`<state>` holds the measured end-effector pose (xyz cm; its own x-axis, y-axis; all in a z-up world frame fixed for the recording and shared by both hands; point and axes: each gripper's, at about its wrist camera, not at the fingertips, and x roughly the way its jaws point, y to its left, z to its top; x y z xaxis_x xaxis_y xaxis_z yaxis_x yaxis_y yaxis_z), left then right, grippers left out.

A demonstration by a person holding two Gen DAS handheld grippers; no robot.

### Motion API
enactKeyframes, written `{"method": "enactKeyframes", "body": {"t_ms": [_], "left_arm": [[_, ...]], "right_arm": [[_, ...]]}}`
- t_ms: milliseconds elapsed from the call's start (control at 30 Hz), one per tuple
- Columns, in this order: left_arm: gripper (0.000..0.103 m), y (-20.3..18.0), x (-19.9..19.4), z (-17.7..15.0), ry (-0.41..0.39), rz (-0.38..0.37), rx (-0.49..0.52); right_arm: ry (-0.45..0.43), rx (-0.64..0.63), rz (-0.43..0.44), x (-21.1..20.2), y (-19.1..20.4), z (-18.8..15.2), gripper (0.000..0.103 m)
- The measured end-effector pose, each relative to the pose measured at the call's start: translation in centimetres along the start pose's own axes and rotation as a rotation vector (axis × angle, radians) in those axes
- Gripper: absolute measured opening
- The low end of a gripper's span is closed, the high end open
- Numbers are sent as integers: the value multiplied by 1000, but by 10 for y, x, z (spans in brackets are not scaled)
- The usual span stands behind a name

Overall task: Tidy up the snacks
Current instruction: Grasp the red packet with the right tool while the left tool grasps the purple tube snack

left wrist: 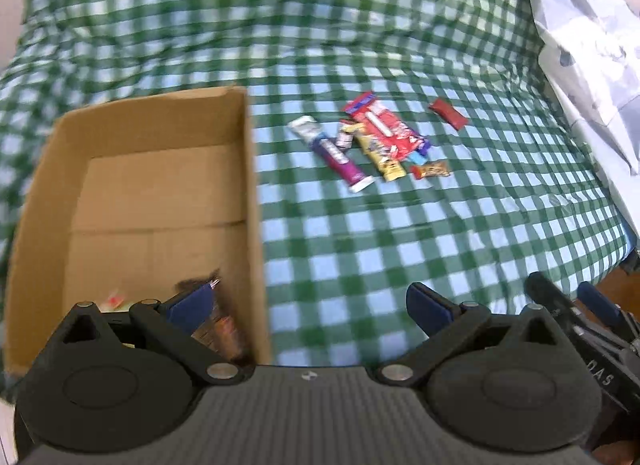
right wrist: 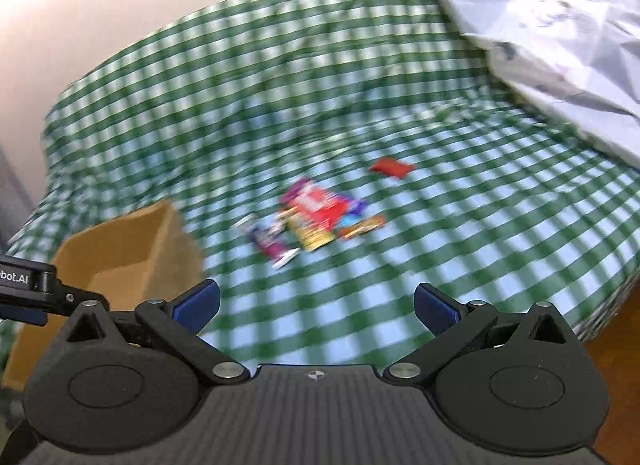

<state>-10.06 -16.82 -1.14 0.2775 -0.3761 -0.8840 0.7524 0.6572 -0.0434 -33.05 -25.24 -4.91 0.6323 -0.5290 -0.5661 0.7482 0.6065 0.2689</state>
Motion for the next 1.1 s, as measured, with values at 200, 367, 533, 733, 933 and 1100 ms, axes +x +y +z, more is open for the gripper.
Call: {"method": "enactKeyframes", "body": {"t_ms": [200, 367, 533, 733, 933, 1100], "left_arm": [[103, -29, 92, 67, 90, 17, -30], [103, -35, 171, 107, 135, 60, -107], [103, -25, 239, 126, 161, 105, -208], [103, -5, 290, 135, 196, 116, -301], [103, -5, 306, 146, 163, 134, -282], [70, -9, 293, 144, 102, 142, -262]], "right_arm": [[-43, 11, -78, 63, -42, 47, 102], [-61, -29, -103, 152, -58, 89, 102], [-7, -66, -94, 258, -88, 122, 102], [88, -185, -84, 364, -90, 135, 102], [150, -251, -130, 433, -82, 142, 102], [99, -265, -80, 434, -88, 139, 82]]}}
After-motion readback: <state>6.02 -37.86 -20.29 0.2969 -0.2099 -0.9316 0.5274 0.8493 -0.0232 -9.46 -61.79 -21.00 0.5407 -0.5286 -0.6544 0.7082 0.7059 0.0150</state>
